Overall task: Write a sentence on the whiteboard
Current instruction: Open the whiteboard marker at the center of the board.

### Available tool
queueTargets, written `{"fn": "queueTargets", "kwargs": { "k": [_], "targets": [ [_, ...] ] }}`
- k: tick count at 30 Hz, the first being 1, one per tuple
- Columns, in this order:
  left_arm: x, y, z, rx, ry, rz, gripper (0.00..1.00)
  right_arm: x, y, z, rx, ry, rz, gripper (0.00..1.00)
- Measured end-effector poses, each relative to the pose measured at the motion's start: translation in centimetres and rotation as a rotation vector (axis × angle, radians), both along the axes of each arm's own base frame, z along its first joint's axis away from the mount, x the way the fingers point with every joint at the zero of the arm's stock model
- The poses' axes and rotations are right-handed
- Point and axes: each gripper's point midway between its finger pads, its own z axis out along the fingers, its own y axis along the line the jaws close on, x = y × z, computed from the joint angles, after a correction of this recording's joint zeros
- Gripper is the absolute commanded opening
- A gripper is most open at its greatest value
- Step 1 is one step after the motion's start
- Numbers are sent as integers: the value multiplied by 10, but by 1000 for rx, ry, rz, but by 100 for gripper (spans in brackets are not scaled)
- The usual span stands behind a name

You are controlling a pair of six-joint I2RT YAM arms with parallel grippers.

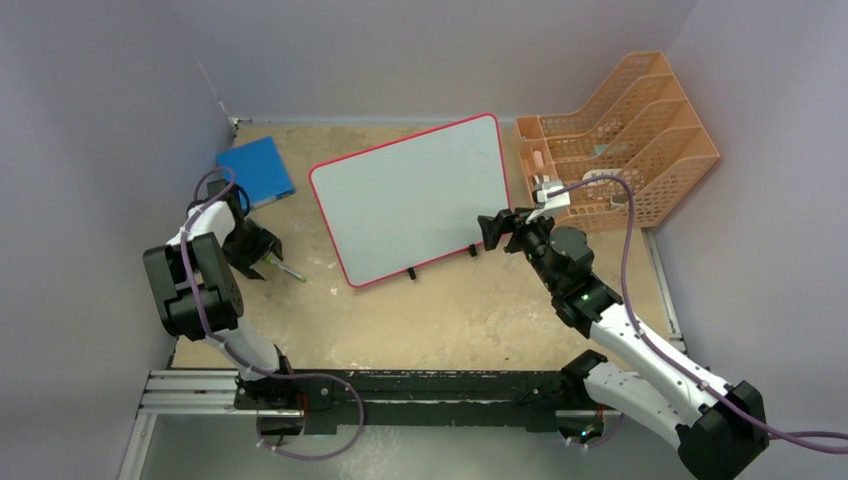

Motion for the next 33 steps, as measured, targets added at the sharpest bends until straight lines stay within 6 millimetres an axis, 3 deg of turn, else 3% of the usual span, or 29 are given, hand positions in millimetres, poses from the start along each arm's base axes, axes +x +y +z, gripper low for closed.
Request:
{"fn": "queueTargets", "kwargs": {
  "k": [6, 19, 20, 23, 33],
  "targets": [
    [-6, 8, -18, 31, 72, 9, 48, 0, 1, 2, 9, -13, 6, 88],
    [14, 12, -25, 25, 46, 8, 32, 0, 1, 3, 11, -20, 7, 88],
    [14, 12, -25, 25, 46, 8, 32, 0, 2, 3, 10, -19, 7, 89],
    [14, 13, -26, 27, 47, 9, 47, 1, 2, 0, 5, -14, 7, 88],
    [20, 17, -14, 55, -1, 12, 48, 2, 3, -3, -1, -6, 8, 89]
  ]
}}
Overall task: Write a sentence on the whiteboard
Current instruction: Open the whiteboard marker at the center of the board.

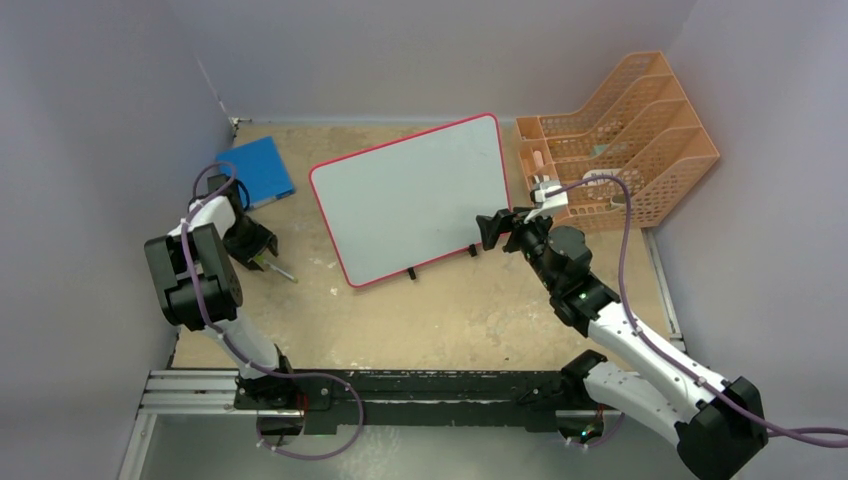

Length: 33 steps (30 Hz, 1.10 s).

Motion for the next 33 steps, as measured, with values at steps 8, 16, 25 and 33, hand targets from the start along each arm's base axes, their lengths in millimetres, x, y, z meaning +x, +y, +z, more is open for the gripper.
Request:
{"fn": "queueTargets", "kwargs": {
  "k": [8, 16, 25, 33],
  "targets": [
    [-2, 2, -3, 8, 14, 2, 41, 0, 0, -1, -1, 1, 0, 89],
    [-8, 5, -13, 23, 60, 3, 23, 0, 0, 0, -1, 1, 0, 89],
    [-9, 3, -11, 19, 43, -21, 0, -1, 0, 3, 2, -8, 7, 90],
    [-17, -11, 24, 0, -69, -52, 0, -10, 10, 10, 18, -24, 81, 91]
  ]
}}
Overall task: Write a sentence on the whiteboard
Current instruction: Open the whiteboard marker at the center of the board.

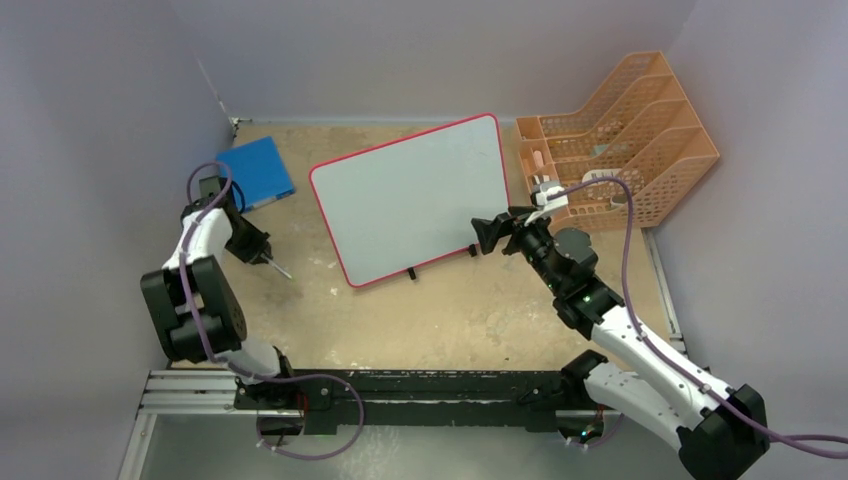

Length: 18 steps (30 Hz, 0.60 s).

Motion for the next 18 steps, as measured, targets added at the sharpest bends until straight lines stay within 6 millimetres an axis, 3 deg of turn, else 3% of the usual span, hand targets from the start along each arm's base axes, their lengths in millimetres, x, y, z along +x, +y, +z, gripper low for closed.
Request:
{"fn": "queueTargets", "kwargs": {
  "k": [6, 11, 18],
  "targets": [
    [7, -17, 65, -22, -233, -39, 0, -10, 12, 11, 29, -30, 77, 93],
    [1, -38, 110, -67, -377, -88, 0, -20, 27, 20, 55, -53, 135, 99],
    [-11, -76, 177, -175, -599, -186, 0, -52, 73, 36, 111, -95, 287, 99]
  ]
}}
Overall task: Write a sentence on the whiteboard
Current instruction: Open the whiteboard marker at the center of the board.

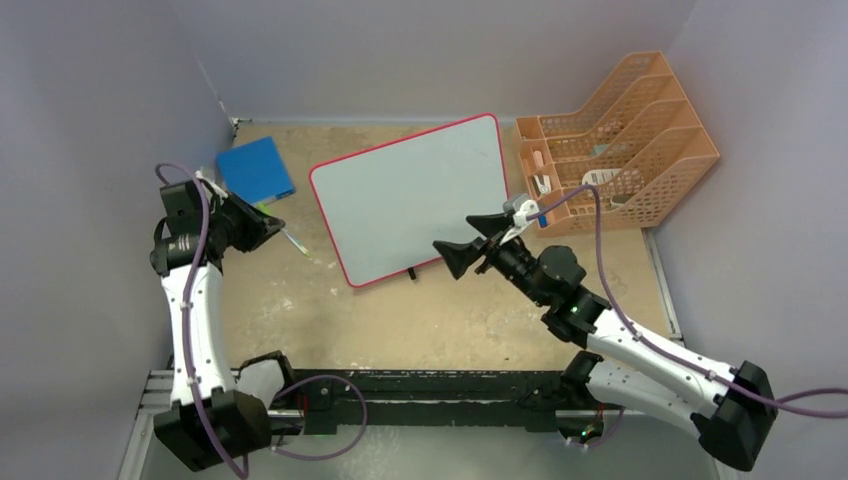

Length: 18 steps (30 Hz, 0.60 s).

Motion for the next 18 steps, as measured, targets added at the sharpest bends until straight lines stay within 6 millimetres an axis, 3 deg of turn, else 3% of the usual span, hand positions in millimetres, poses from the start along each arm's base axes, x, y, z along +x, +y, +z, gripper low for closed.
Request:
{"fn": "queueTargets", "kwargs": {
  "k": [7, 14, 18],
  "targets": [
    [-20, -41, 43, -131, -138, -142, 0, -36, 49, 2, -24, -71, 125, 99],
    [-36, -78, 65, -264, -185, -261, 0, -60, 87, 10, -55, -181, 186, 99],
    [-43, -91, 64, -338, -177, -285, 0, -72, 107, 12, -55, -243, 188, 98]
  ]
}}
